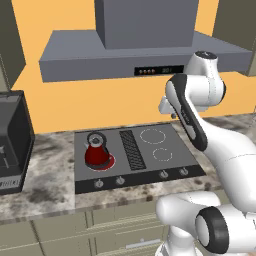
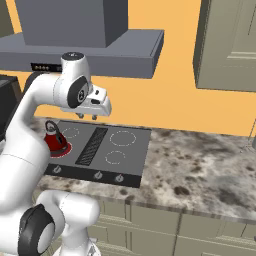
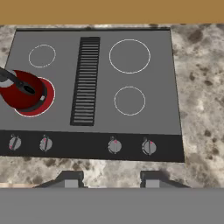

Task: The kettle is done boiling. Turn off the stove, then wait for 300 timesteps before moving the kettle to the dining table.

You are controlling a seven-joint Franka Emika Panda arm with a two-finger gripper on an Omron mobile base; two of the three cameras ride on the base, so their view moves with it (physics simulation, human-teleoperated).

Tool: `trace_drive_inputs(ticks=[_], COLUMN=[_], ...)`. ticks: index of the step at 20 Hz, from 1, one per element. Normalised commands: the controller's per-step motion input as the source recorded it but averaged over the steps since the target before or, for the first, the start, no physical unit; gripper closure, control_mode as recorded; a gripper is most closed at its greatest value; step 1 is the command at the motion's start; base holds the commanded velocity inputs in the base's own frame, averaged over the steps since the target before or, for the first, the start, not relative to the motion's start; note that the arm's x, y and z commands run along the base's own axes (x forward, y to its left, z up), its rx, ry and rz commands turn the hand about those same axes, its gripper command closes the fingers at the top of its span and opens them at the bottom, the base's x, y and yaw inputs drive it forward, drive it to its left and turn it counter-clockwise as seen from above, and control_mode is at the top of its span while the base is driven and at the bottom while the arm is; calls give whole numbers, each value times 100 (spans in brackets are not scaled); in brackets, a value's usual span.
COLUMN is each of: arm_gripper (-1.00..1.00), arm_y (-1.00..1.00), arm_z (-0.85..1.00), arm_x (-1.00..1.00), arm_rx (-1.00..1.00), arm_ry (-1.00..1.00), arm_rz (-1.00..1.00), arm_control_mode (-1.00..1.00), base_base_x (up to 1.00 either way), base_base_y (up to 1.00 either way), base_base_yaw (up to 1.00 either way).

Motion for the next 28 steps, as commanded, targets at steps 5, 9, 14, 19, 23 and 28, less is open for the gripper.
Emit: trace_drive_inputs(ticks=[5, 9, 14, 19, 23, 28], arm_gripper=[-100, -100, -100, -100, -100, -100], arm_y=[1, 16, 31, 32, 29, 25], arm_z=[0, 0, -1, 0, -1, 0], arm_x=[0, 0, 5, 1, 0, 0], arm_rx=[0, 0, 0, -3, -11, -13], arm_ry=[-2, 0, 0, 0, 0, -2], arm_rz=[0, 9, 14, 19, 23, 23], arm_control_mode=[-100, -100, -100, -100, -100, -100], base_base_x=[0, 0, 0, 0, 0, 0], base_base_y=[0, 0, 0, 0, 0, 0], base_base_yaw=[0, 0, 0, 0, 0, 0])
